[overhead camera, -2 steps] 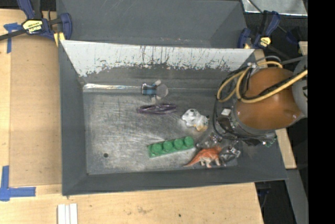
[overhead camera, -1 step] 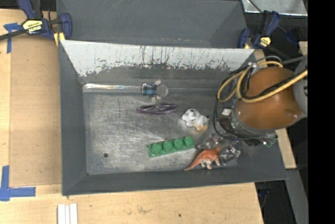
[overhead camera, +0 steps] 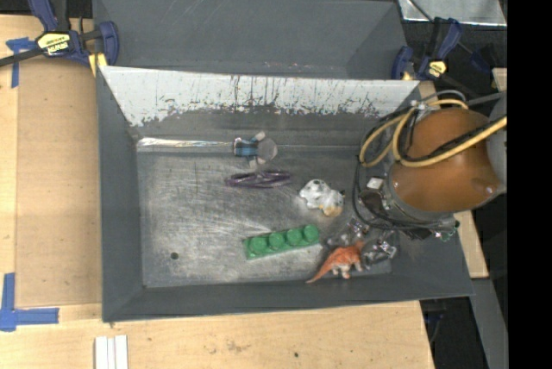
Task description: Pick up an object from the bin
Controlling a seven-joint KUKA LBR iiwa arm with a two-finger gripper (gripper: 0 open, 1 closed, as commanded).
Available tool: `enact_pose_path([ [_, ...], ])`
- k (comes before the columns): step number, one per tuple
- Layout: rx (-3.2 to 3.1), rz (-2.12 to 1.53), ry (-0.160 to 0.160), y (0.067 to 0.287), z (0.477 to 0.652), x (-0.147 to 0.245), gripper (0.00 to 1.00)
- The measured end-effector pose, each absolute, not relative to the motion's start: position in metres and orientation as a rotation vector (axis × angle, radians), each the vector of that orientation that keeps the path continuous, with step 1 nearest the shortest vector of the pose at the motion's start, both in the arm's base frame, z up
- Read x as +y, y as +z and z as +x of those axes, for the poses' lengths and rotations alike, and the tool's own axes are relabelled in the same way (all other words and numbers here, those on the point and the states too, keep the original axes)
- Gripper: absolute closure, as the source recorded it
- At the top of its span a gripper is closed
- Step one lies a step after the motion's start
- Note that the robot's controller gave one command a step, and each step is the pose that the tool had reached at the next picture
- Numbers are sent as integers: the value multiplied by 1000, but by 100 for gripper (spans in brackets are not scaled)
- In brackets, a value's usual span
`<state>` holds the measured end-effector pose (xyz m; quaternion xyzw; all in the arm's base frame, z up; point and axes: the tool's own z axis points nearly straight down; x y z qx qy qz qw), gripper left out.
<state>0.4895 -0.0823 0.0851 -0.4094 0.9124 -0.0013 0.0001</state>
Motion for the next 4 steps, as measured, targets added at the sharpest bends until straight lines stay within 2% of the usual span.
enact_pose_path([
  [2, 2867, -1286, 2, 103, 489, -81, 100],
  [4, 2866, -1283, 0, 133, 490, -81, 100],
])
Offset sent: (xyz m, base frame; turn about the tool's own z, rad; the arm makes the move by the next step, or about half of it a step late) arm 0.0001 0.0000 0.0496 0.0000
